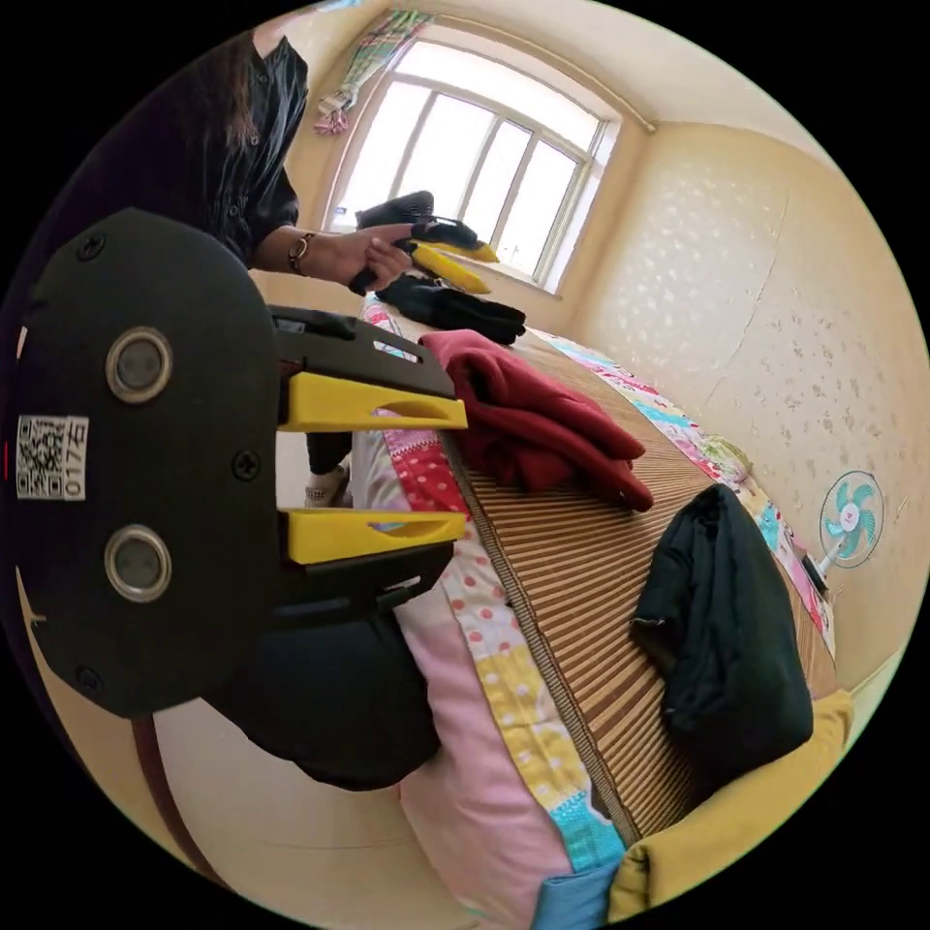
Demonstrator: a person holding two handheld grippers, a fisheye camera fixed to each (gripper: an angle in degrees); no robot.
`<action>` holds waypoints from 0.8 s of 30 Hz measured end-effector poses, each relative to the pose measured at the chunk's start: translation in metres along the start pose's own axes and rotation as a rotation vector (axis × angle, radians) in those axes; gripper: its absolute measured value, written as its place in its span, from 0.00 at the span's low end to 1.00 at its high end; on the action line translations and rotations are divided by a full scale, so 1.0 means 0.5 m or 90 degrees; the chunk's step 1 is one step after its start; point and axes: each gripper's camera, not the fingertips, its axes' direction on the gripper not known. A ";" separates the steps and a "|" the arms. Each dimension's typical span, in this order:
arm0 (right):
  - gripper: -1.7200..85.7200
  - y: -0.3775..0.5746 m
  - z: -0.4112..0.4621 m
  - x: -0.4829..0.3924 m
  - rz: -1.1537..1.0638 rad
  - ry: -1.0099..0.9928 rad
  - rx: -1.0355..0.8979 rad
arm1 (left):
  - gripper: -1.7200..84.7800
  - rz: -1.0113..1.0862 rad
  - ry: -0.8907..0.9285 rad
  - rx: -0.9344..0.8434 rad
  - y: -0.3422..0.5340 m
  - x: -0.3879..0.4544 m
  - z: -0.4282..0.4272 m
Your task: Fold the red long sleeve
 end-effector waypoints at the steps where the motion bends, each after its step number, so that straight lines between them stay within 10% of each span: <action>1: 0.18 0.001 -0.011 0.028 0.019 -0.039 -0.008 | 0.22 -0.050 -0.028 -0.013 0.011 -0.044 0.002; 8: 0.28 0.008 0.038 0.138 0.142 -0.330 -0.057 | 0.18 -0.369 0.216 -0.233 0.107 -0.214 0.150; 15: 0.25 0.010 0.116 0.180 0.243 -0.586 -0.046 | 0.12 -0.198 0.360 -0.401 0.148 -0.071 0.078; 24: 0.18 -0.132 0.144 -0.188 -0.080 -0.594 -0.168 | 0.08 -0.015 0.248 -0.063 0.099 -0.133 -0.381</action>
